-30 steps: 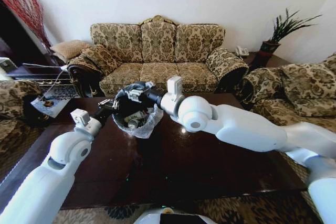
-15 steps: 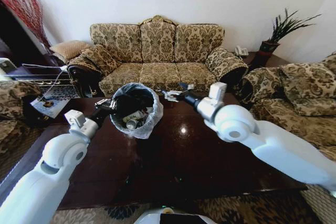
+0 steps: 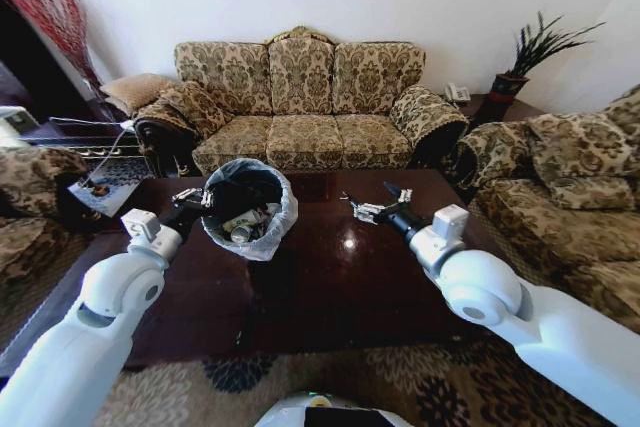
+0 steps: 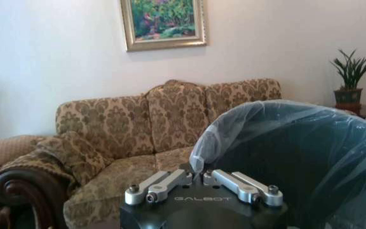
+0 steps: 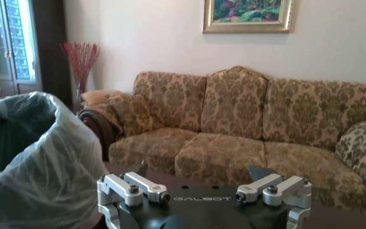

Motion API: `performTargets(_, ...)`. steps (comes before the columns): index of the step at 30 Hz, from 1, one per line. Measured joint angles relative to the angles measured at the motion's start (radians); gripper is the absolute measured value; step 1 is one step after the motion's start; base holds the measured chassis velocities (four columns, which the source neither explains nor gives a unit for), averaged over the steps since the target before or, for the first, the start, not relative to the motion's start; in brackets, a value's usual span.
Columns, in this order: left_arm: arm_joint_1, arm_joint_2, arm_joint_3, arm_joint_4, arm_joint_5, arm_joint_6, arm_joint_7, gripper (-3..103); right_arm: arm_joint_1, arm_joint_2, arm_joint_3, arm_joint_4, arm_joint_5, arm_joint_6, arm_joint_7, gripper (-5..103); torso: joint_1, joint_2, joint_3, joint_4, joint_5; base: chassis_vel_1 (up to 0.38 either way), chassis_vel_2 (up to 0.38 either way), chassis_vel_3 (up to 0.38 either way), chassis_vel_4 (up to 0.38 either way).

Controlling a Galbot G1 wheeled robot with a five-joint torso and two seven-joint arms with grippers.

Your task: Move to the front of the table and place the trash on the table into the trash bin.

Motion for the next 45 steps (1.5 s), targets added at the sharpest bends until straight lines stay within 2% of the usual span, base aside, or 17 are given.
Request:
performTargets(3, 0.009, -0.006, -0.003, -0.009, 0.002, 0.000, -0.001, 1, -0.046, 0.008, 0.024, 0.010, -0.014, 0.000, 0.000, 100, 0.000, 0.000, 0.000, 0.0005, -0.0003, 0.315, -0.305, -0.268, 0.305)
performTargets(7, 0.019, -0.019, -0.008, -0.026, 0.002, 0.000, -0.002, 1, -0.076, 0.013, 0.034, 0.009, -0.020, -0.002, -0.002, 100, 0.000, 0.000, 0.000, -0.0004, 0.0012, 0.355, -0.341, -0.371, 0.322)
performTargets(9, 0.026, -0.031, -0.010, -0.029, 0.004, 0.001, -0.002, 1, -0.075, 0.014, 0.023, 0.003, -0.025, 0.002, -0.003, 100, 0.001, 0.000, 0.000, -0.0007, -0.0007, 0.324, -0.381, -0.353, 0.334)
performTargets(10, 0.026, -0.031, -0.010, -0.029, 0.004, 0.001, -0.002, 1, -0.075, 0.014, 0.023, 0.003, -0.025, 0.002, -0.003, 100, 0.001, 0.000, 0.000, -0.0007, -0.0007, 0.306, -0.374, -0.353, 0.316)
performTargets(11, 0.029, -0.036, -0.012, -0.032, 0.007, 0.001, -0.002, 1, -0.072, 0.014, 0.016, 0.000, -0.031, 0.003, -0.004, 100, 0.000, 0.000, 0.000, -0.0006, 0.0009, 0.306, -0.301, -0.305, 0.316)
performTargets(12, 0.031, -0.040, -0.015, -0.035, 0.016, 0.000, -0.002, 1, -0.071, 0.014, 0.006, -0.006, -0.044, 0.005, -0.005, 100, -0.001, 0.000, 0.000, 0.0003, 0.0003, 0.294, -0.301, -0.220, 0.293)
performTargets(13, 0.033, -0.041, -0.015, -0.035, 0.023, -0.002, -0.003, 1, -0.078, 0.018, 0.002, -0.014, -0.058, 0.005, -0.005, 100, -0.001, 0.001, -0.001, -0.0003, -0.0012, 0.211, -0.261, -0.220, 0.243)
performTargets(16, 0.034, -0.041, -0.015, -0.034, 0.036, -0.006, -0.004, 1, -0.099, 0.032, -0.002, -0.035, -0.083, 0.005, -0.005, 100, -0.001, 0.001, -0.001, 0.0000, -0.0001, 0.194, -0.199, -0.171, 0.195)
performTargets(17, 0.033, -0.040, -0.015, -0.034, 0.038, -0.008, -0.006, 1, -0.108, 0.040, -0.003, -0.045, -0.094, 0.005, -0.005, 100, -0.001, 0.001, 0.000, -0.0002, 0.0017, 0.091, -0.048, -0.116, 0.101)
performTargets(19, 0.032, -0.039, -0.015, -0.034, 0.038, -0.010, -0.007, 1, -0.112, 0.046, -0.003, -0.050, -0.098, 0.005, -0.005, 100, -0.001, 0.000, 0.000, -0.0005, 0.0014, 0.091, -0.048, -0.037, 0.025)
performTargets(21, 0.031, -0.039, -0.015, -0.038, 0.039, -0.011, -0.007, 1, -0.109, 0.050, -0.005, -0.053, -0.098, 0.005, -0.006, 100, 0.001, 0.000, 0.000, -0.0010, -0.0005, -0.001, 0.028, 0.023, -0.008)
performTargets(24, 0.036, -0.042, -0.019, -0.048, 0.039, -0.011, -0.005, 1, -0.082, 0.043, -0.008, -0.054, -0.089, 0.005, -0.006, 100, 0.002, -0.001, 0.001, -0.0001, 0.0000, -0.022, 0.107, 0.094, -0.039)
performTargets(29, 0.036, -0.043, -0.019, -0.051, 0.039, -0.011, -0.002, 1, -0.059, 0.023, -0.008, -0.049, -0.076, 0.005, -0.001, 100, 0.002, -0.001, 0.001, -0.0001, -0.0001, 0.023, 0.090, 0.102, 0.036)
performTargets(33, 0.040, -0.044, -0.013, -0.053, 0.039, -0.013, -0.001, 1, -0.072, 0.018, 0.001, -0.041, -0.081, 0.004, 0.005, 100, 0.000, -0.003, -0.001, -0.0009, 0.0000, 0.071, 0.040, 0.059, 0.075)
performTargets(38, 0.055, -0.038, 0.001, -0.068, 0.043, -0.027, 0.003, 1, -0.105, 0.004, 0.041, -0.018, -0.086, -0.037, 0.035, 100, 0.000, -0.004, -0.001, -0.0002, 0.0001, 0.071, 0.040, 0.052, 0.066)
performTargets(45, 0.053, -0.032, 0.014, -0.087, 0.026, -0.031, 0.016, 1, -0.128, -0.016, 0.066, -0.004, -0.076, -0.086, 0.078, 100, 0.000, -0.005, -0.001, -0.0010, 0.0004, 0.000, 0.000, 0.000, 0.000)
